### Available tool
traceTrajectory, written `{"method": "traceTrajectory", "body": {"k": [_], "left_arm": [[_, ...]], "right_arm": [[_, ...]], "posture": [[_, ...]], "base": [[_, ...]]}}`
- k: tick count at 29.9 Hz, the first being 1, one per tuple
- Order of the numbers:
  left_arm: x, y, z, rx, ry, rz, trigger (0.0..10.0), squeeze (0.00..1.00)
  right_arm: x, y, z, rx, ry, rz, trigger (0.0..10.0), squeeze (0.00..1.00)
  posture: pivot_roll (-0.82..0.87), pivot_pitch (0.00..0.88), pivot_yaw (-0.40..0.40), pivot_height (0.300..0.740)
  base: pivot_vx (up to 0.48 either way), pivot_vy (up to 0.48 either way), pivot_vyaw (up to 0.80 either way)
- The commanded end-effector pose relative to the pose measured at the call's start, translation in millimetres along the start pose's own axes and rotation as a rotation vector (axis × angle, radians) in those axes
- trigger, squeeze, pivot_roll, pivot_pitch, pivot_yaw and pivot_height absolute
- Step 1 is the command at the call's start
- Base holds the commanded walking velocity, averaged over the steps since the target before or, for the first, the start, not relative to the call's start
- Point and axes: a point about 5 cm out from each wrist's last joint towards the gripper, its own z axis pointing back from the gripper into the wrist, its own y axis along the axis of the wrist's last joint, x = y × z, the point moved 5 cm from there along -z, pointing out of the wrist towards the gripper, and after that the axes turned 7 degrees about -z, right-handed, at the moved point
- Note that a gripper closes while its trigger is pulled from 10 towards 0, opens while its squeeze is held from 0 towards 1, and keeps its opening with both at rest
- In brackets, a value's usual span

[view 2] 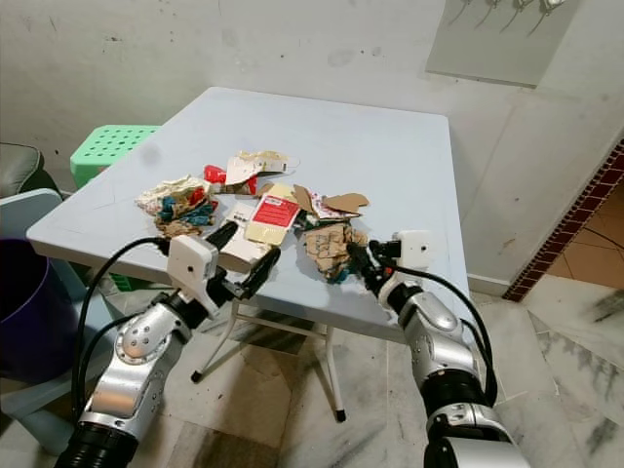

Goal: Picking trash to rubbish bin

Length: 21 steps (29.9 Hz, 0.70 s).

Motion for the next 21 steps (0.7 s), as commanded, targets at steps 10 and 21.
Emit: {"method": "traceTrajectory", "body": {"k": [10,21], "left_arm": [[1.9,4,-0.7,0.009,-0.006,-0.020,10.0,0.00],[-10.0,7,-4.9,0.017,0.022,-0.046,10.0,0.00]], "right_arm": [[6.7,0,1.9,-0.023,-0.025,0.019,0.0,0.00],[2.4,23,12.7,0.126,0.040,0.050,0.0,0.00]], "posture": [[0.09,0.008,-0.032,0.715],[0.09,0.014,-0.047,0.715]], "base": [[0.000,0.000,0.00],[0.000,0.000,0.00]]}}
